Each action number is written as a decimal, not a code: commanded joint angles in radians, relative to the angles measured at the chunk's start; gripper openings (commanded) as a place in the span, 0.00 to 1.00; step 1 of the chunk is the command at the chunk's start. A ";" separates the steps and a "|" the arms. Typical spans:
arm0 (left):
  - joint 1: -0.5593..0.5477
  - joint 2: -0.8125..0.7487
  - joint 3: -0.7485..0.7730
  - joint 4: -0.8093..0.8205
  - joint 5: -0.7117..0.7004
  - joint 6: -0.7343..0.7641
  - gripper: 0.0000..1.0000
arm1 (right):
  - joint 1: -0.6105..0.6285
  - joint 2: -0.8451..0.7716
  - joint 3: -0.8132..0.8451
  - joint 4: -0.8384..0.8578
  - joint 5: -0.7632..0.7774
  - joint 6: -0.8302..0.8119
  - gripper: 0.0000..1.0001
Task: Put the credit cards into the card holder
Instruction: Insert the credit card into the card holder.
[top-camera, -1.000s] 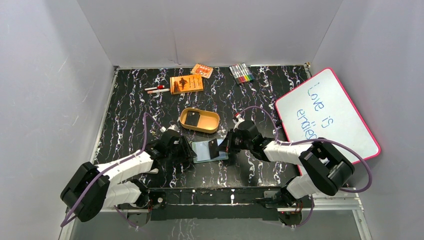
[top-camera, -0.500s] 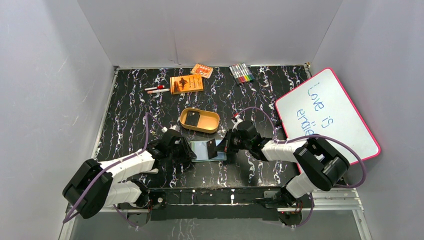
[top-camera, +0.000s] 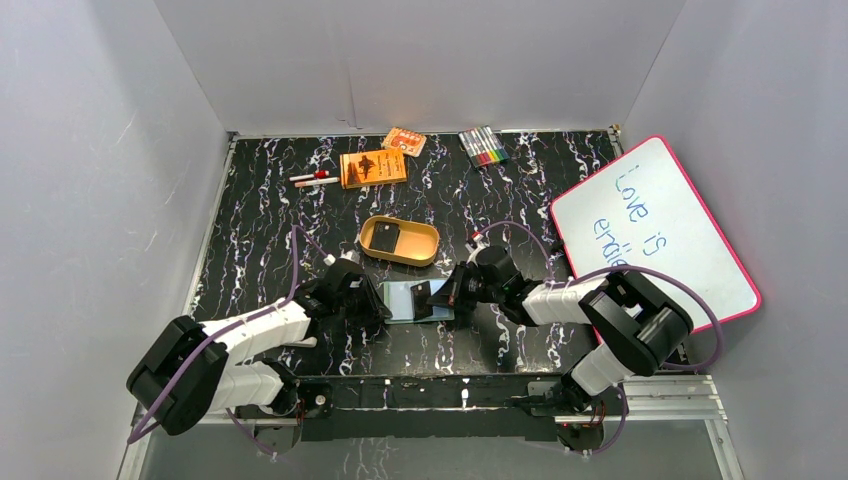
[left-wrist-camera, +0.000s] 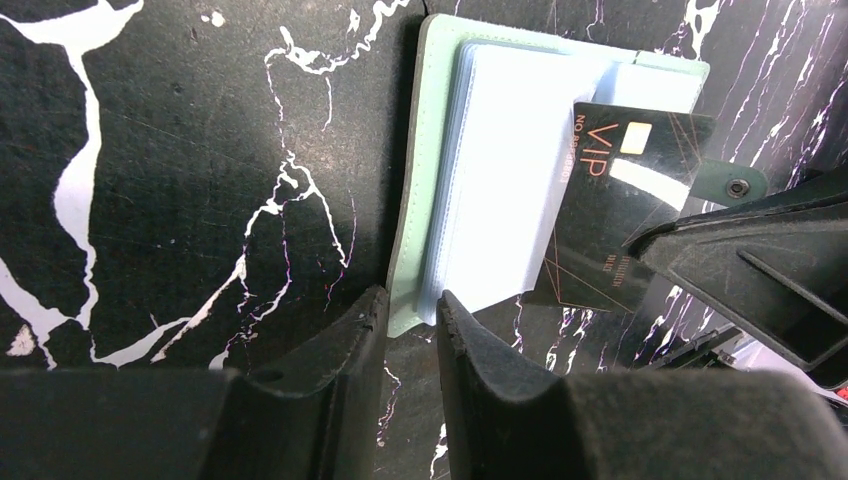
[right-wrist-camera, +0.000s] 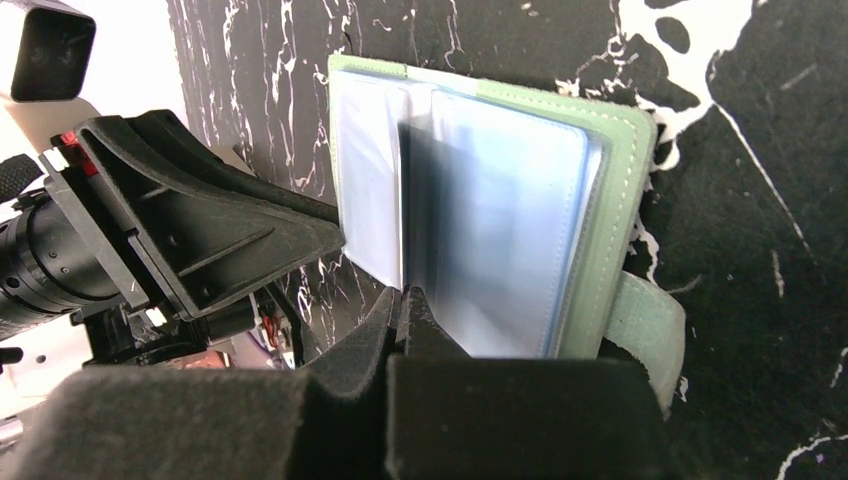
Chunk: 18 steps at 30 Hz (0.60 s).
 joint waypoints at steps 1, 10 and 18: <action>-0.002 0.003 -0.014 0.000 0.013 0.001 0.23 | -0.002 0.003 -0.014 0.062 -0.008 0.053 0.00; -0.002 0.000 -0.019 0.005 0.018 0.001 0.21 | -0.003 0.010 -0.013 0.048 0.018 0.061 0.00; -0.003 0.000 -0.021 0.006 0.021 0.002 0.20 | -0.003 0.042 -0.013 0.068 0.006 0.076 0.00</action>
